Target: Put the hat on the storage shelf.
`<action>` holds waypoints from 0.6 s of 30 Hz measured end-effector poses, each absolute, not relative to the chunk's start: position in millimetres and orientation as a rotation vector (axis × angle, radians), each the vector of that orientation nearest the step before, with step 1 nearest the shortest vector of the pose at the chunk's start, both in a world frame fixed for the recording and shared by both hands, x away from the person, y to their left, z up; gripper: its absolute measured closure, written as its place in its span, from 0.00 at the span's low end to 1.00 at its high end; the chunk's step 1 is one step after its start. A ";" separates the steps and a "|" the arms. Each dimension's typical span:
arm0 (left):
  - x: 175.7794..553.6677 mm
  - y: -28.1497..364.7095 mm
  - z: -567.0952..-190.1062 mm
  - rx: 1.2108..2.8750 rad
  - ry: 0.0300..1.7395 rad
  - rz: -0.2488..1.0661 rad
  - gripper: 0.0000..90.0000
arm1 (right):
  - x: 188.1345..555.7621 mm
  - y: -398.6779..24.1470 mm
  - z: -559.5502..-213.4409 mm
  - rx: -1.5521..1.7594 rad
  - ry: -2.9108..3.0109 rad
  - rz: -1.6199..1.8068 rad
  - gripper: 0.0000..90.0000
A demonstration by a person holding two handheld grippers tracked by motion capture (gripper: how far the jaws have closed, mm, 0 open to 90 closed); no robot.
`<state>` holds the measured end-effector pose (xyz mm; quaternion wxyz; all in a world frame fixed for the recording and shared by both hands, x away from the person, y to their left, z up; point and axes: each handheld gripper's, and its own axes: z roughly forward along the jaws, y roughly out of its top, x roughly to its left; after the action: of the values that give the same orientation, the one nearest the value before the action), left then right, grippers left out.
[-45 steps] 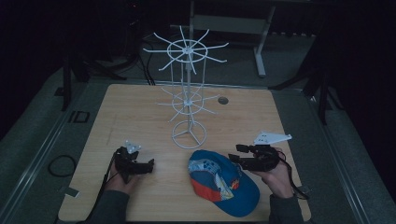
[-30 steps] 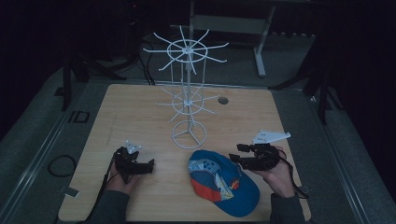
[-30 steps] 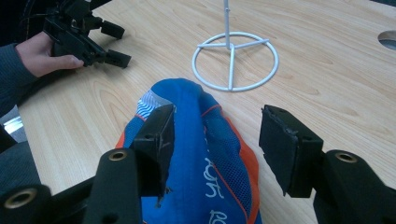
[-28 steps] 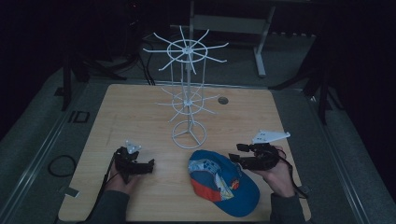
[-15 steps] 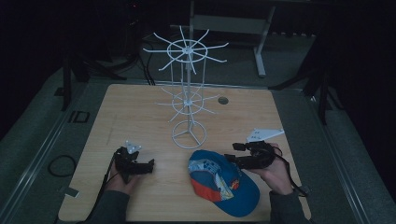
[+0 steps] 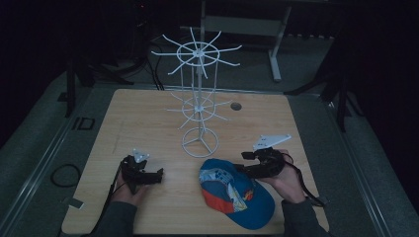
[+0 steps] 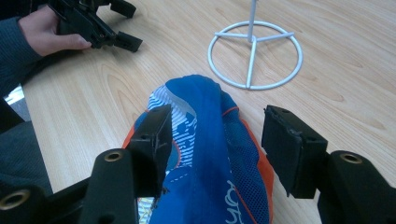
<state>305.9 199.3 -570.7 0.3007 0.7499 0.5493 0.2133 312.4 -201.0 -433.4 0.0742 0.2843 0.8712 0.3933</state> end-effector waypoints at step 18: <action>305.8 199.4 -570.4 1.993 1.458 0.562 0.00 | 316.8 -187.5 -439.2 0.847 2.658 1.118 0.47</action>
<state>305.8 199.4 -570.4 0.2998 0.7508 0.5491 0.2118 316.8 -187.5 -439.2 0.0679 0.2810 0.8824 0.3712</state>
